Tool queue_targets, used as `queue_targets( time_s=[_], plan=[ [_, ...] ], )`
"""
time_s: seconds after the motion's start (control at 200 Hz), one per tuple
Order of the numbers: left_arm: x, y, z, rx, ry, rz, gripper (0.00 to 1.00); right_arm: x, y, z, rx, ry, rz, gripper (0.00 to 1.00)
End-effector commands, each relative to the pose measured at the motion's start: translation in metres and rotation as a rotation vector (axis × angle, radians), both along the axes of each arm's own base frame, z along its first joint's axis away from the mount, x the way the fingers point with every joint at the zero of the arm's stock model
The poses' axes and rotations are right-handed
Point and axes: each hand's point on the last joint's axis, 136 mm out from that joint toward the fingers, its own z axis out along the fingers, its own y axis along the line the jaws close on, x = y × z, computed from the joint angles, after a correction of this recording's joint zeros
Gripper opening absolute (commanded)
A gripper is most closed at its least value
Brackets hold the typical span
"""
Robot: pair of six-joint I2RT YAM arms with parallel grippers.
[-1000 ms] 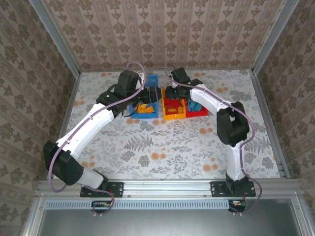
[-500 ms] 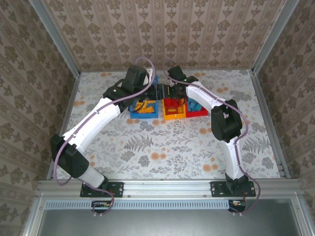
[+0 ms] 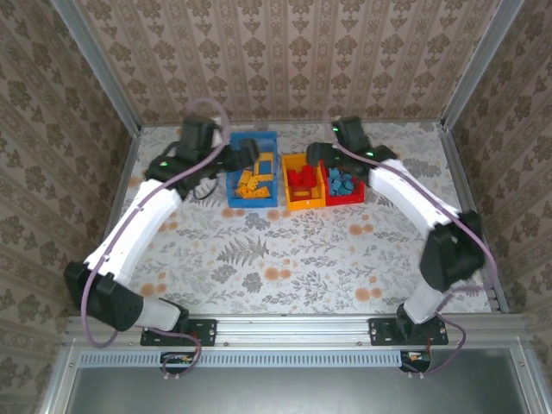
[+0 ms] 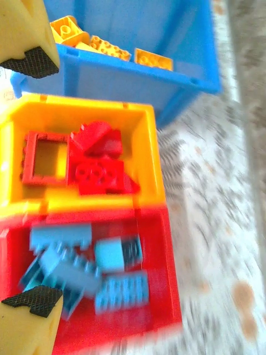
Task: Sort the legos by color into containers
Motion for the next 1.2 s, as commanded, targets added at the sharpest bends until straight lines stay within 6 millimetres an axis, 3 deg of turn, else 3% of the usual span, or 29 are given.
queue_targets(
  time_s=[0.0,0.035,0.105,0.21,0.285,0.355,0.405,0.49,0.595,0.735,0.865,0.935,0.99,1.065,1.195],
  plan=[
    [-0.009,0.058,-0.031,-0.049,0.126,0.175,1.00,-0.024,-0.053,0.016,-0.068,-0.122,-0.129,0.99],
    [-0.013,0.074,-0.035,-0.023,0.115,0.213,1.00,-0.041,-0.070,0.026,-0.116,-0.176,-0.176,1.00],
    [-0.022,0.105,-0.037,0.112,0.048,0.285,1.00,-0.069,-0.108,0.023,-0.204,-0.234,-0.335,1.00],
    [-0.046,0.175,-0.051,0.441,0.031,0.584,1.00,-0.098,-0.136,-0.020,-0.245,-0.289,-0.331,1.00],
    [-0.050,0.192,-0.066,0.612,0.017,0.588,1.00,-0.120,-0.161,-0.044,-0.199,-0.287,-0.416,1.00],
    [-0.038,0.184,-0.087,0.732,-0.024,0.429,1.00,-0.134,-0.179,-0.064,-0.246,-0.227,-0.466,1.00],
    [-0.037,0.184,-0.105,0.812,-0.022,0.365,1.00,-0.132,-0.177,-0.075,-0.285,-0.244,-0.420,1.00],
    [-0.034,0.187,-0.134,0.900,0.012,0.296,1.00,-0.121,-0.169,-0.085,-0.280,-0.358,-0.365,1.00],
    [-0.021,0.180,-0.158,0.871,-0.044,0.257,1.00,-0.104,-0.172,-0.106,-0.279,-0.274,-0.340,1.00],
    [0.002,0.182,-0.178,0.785,-0.121,0.288,1.00,-0.065,-0.163,-0.099,-0.256,-0.363,-0.281,1.00],
    [0.034,0.175,-0.178,0.709,-0.257,0.277,1.00,-0.040,-0.160,-0.108,-0.284,-0.328,-0.200,1.00],
    [0.044,0.178,-0.186,0.745,-0.270,0.252,1.00,-0.042,-0.168,-0.119,-0.241,-0.334,-0.220,1.00],
    [0.049,0.177,-0.182,0.732,-0.319,0.229,1.00,-0.045,-0.162,-0.123,-0.232,-0.355,-0.185,1.00],
    [0.047,0.192,-0.190,0.678,-0.325,0.282,1.00,-0.051,-0.165,-0.125,-0.225,-0.424,-0.212,1.00],
    [0.033,0.190,-0.189,0.661,-0.403,0.302,1.00,-0.057,-0.171,-0.123,-0.231,-0.434,-0.251,1.00]
  ],
)
